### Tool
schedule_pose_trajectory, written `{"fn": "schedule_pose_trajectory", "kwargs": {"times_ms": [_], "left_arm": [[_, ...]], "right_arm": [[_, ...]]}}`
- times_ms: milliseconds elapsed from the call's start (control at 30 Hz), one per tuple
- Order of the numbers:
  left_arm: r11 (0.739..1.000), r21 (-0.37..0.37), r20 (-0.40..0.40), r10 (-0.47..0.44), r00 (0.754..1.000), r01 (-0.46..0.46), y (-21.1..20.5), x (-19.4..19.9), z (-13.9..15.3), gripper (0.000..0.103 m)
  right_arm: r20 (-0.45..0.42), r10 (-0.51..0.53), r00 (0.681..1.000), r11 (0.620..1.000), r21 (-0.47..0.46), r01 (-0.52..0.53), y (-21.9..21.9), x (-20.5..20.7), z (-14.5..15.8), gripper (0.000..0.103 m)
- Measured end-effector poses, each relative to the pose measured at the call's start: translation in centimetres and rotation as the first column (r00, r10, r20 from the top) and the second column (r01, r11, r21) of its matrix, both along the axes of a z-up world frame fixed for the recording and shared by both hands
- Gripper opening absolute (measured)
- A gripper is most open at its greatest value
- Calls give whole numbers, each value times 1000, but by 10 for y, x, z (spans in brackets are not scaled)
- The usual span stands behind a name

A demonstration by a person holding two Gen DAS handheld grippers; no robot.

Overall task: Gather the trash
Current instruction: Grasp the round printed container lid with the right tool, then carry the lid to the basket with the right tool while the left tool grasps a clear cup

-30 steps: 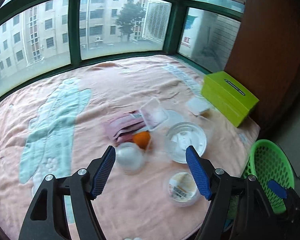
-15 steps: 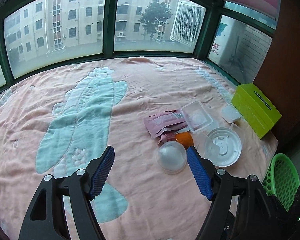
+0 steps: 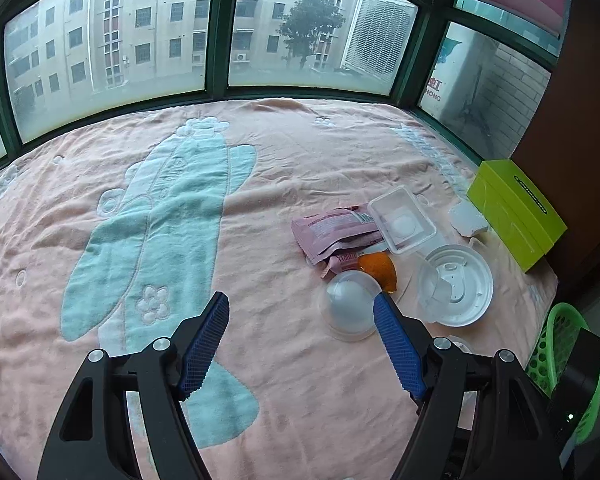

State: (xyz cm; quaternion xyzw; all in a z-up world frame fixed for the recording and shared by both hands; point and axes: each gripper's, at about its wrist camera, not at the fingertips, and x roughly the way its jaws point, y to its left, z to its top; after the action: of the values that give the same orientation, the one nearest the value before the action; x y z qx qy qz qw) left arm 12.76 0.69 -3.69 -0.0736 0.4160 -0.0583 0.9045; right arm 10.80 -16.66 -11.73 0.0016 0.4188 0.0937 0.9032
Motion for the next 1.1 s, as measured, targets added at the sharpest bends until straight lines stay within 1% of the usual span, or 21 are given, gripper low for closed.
{"fn": "schedule_pose_trajectory", "kwargs": {"times_ms": [33, 67, 167, 433, 467, 500, 633, 700, 867, 1100], "left_arm": [[1000, 1, -1, -9, 1000, 9, -3, 1, -1, 72], [1000, 2, 0, -22, 1000, 22, -6, 2, -1, 72], [998, 14, 3, -66, 998, 66, -18, 5, -3, 72], [981, -9, -4, -192, 981, 192, -58, 18, -11, 72], [978, -10, -10, -206, 978, 206, -63, 20, -13, 75], [978, -1, -15, -210, 978, 210, -69, 23, -16, 83], [971, 30, -2, -235, 972, 235, -85, 29, -21, 83], [970, 61, 13, -236, 972, 234, -93, 32, -23, 83], [964, 86, 30, -253, 967, 250, -104, 37, -28, 83], [948, 149, 14, -286, 958, 281, -121, 40, -40, 83]], "right_arm": [[1, 3, 1000, 1000, 2, -3, 1, -1, 1, 69], [0, 4, 1000, 1000, 5, -4, 1, -1, 2, 68], [16, 6, 1000, 1000, -6, -6, 1, -6, 6, 68], [48, -37, 998, 999, 13, 36, -18, -18, 22, 67], [51, -45, 998, 999, 17, 44, -21, -19, 24, 67], [53, -51, 997, 999, 19, 50, -24, -21, 25, 67], [69, -83, 994, 996, 14, 82, -37, -27, 31, 67], [72, -101, 992, 995, 21, 99, -43, -30, 33, 67], [83, -132, 988, 991, 20, 131, -57, -37, 38, 67], [103, -171, 980, 985, 11, 170, -73, -51, 44, 67]]}}
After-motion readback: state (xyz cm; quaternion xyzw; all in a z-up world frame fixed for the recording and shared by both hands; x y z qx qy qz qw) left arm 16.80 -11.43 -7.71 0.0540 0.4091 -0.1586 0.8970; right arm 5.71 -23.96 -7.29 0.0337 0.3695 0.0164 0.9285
